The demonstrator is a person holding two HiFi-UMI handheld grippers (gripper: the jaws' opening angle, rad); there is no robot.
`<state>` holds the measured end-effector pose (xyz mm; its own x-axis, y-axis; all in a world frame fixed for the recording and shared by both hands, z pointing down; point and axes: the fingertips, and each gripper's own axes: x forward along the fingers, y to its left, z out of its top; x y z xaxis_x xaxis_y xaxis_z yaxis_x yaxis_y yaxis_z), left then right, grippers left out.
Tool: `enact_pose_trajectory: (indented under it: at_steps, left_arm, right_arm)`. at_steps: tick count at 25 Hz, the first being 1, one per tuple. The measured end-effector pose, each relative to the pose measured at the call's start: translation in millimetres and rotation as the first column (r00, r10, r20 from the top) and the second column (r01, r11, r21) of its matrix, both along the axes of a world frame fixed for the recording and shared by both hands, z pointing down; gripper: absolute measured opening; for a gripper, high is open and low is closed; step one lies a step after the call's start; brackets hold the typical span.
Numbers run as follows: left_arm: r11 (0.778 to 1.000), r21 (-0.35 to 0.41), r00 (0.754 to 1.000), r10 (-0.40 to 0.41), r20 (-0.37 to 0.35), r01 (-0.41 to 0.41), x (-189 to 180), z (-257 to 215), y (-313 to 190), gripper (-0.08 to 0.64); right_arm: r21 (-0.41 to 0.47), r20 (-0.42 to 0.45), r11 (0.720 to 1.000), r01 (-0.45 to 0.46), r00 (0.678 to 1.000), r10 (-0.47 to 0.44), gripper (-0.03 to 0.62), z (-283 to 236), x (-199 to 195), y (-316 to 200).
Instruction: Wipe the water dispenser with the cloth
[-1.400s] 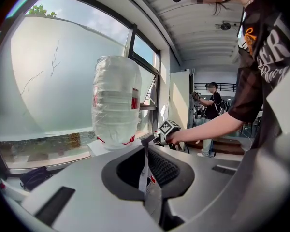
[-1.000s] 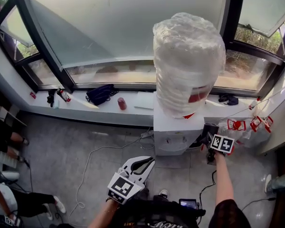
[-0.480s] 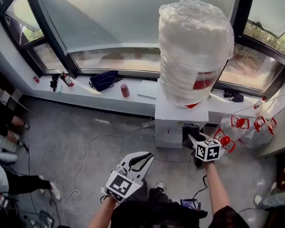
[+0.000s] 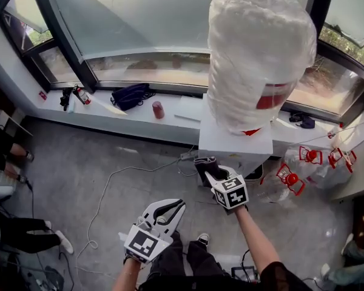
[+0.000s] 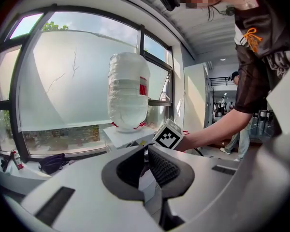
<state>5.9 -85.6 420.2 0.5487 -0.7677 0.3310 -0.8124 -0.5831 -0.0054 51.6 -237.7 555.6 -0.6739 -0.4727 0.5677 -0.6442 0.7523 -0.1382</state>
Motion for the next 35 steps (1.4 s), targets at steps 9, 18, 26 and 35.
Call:
enact_pose_trajectory:
  at_steps: [9,18,26,35]
  left_arm:
    - [1.000,0.018,1.000,0.014,-0.001,-0.014,13.2,36.8,-17.8,0.025]
    - [0.998,-0.004,0.998,0.056,-0.020,-0.056,35.8,63.9,-13.6,0.025]
    - [0.996,-0.051,0.997,0.073,-0.030,-0.074,44.2,76.0,4.1,0.025]
    - [0.998,-0.040,0.998,0.052,-0.043,-0.054,29.8,81.7,-9.9,0.025]
  right_arm:
    - [0.078,-0.078,0.993,-0.084,0.993,0.090,0.114,29.3,28.7,-39.0]
    - [0.105,-0.180,0.966,-0.236,0.951,0.252,0.114,49.8,144.1,-56.8]
    - [0.099,-0.185,0.911,-0.401,0.892,0.413,0.115,47.3,235.3,-69.6]
    - [0.077,-0.145,0.891,-0.447,0.879,0.453,0.115,62.6,273.4,-45.4]
